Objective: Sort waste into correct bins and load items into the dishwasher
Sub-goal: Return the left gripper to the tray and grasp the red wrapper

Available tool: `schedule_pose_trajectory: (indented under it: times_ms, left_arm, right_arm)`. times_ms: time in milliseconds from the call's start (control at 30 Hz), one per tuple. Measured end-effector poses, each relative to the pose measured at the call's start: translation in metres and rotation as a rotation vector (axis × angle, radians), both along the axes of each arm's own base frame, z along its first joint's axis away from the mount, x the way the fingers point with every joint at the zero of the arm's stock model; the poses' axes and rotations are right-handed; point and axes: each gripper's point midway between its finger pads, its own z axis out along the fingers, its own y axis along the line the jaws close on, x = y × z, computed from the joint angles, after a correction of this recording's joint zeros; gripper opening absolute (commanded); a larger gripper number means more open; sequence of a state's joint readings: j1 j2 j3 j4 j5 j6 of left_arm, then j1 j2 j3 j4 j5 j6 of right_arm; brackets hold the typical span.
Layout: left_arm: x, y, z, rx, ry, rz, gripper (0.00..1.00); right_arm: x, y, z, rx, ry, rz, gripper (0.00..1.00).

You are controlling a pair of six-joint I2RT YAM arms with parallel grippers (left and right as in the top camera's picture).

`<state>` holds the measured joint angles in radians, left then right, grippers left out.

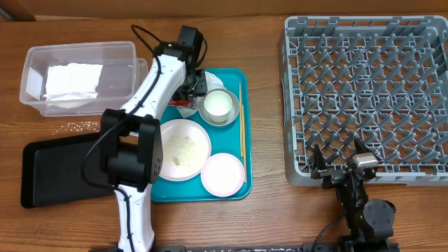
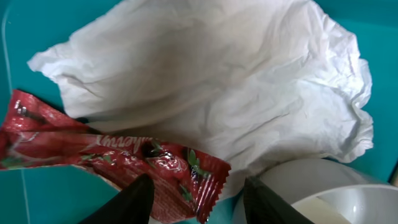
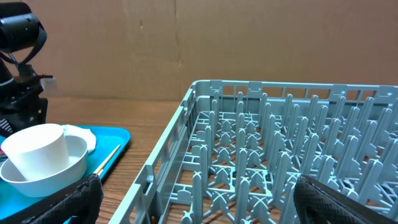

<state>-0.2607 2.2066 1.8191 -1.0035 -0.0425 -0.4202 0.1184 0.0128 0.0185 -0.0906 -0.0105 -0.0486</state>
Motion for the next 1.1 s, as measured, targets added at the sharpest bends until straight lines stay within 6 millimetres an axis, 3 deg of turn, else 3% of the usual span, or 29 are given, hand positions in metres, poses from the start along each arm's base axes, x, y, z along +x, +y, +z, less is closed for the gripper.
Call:
schedule_pose_trajectory:
  times_ms: [267, 533, 600, 767, 933, 1100]
  left_arm:
    - [0.001, 0.0, -0.012, -0.003, -0.011, 0.001, 0.47]
    - [-0.008, 0.002, -0.026, 0.003, 0.012, 0.005, 0.19]
    - [-0.007, 0.002, -0.026, 0.001, 0.01, 0.008, 0.07]
    - [-0.01, 0.003, -0.026, 0.005, 0.023, 0.008, 0.04]
    - [-0.012, 0.003, -0.01, 0.011, 0.044, 0.008, 0.04]
    - [-0.005, 0.002, 0.027, 0.007, 0.032, 0.008, 0.04]
  right_arm:
    - [0.0, 0.0, 0.0, 0.0, 0.0, 0.0, 1.0]
    - [0.0, 0.0, 0.0, 0.0, -0.001, 0.0, 1.0]
    - [0.0, 0.0, 0.0, 0.0, 0.0, 0.0, 1.0]
    - [0.0, 0.0, 0.0, 0.0, -0.001, 0.0, 1.0]
    - [0.0, 0.0, 0.0, 0.0, -0.001, 0.0, 1.0]
    - [0.0, 0.0, 0.0, 0.0, 0.0, 0.0, 1.0]
